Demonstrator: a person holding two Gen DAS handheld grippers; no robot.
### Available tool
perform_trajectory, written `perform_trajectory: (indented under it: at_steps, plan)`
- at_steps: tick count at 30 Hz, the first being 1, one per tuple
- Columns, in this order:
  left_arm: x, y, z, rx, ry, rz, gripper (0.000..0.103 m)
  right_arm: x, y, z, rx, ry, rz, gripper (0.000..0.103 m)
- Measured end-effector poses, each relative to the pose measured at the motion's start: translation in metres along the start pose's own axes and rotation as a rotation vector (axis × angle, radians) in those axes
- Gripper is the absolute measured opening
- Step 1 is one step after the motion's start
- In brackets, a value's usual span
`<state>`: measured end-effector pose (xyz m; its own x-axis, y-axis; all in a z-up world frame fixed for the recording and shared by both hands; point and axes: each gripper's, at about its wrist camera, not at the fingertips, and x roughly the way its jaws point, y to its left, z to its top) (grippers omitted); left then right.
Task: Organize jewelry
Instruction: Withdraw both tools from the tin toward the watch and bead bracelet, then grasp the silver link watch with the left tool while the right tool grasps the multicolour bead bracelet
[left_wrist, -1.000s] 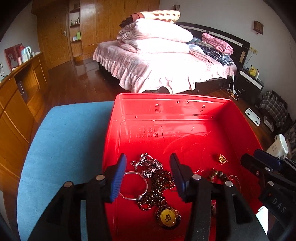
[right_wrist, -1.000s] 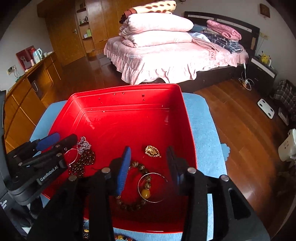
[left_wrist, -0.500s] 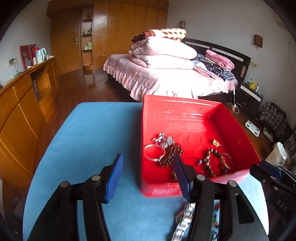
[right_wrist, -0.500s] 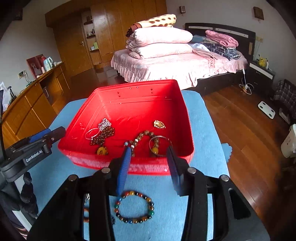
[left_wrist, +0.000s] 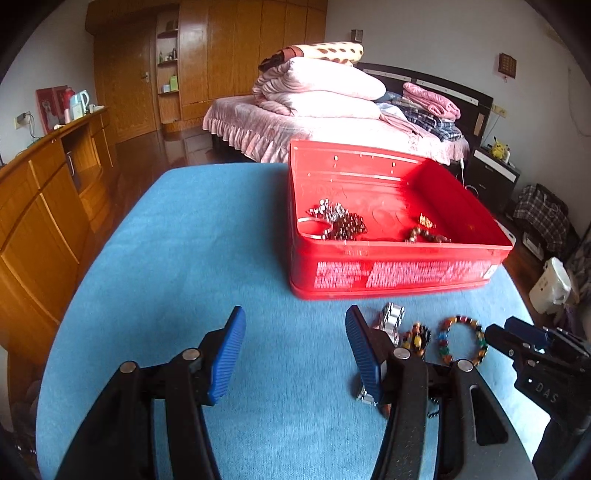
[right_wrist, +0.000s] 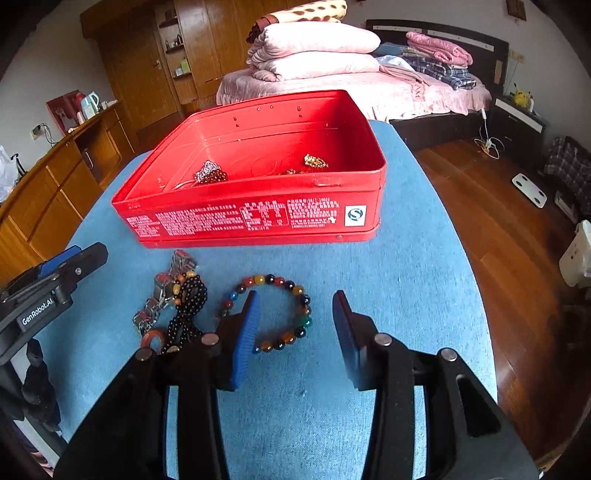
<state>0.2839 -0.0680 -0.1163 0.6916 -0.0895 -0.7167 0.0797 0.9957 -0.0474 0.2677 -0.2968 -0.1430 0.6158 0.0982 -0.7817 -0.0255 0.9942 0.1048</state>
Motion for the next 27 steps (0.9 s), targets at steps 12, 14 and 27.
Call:
perform_trajectory:
  at_steps: [12, 14, 27]
  plan:
    - [0.018, -0.019, -0.020, 0.045, 0.057, -0.029, 0.056, 0.023, -0.005, -0.005, 0.001, 0.041, -0.033, 0.040]
    - [0.020, -0.021, -0.021, 0.046, 0.065, -0.037, 0.056, 0.024, -0.004, -0.005, -0.006, 0.043, -0.037, 0.038]
    - [0.031, -0.033, -0.026, 0.069, 0.117, -0.107, 0.057, 0.023, -0.002, -0.010, -0.023, 0.029, -0.049, 0.036]
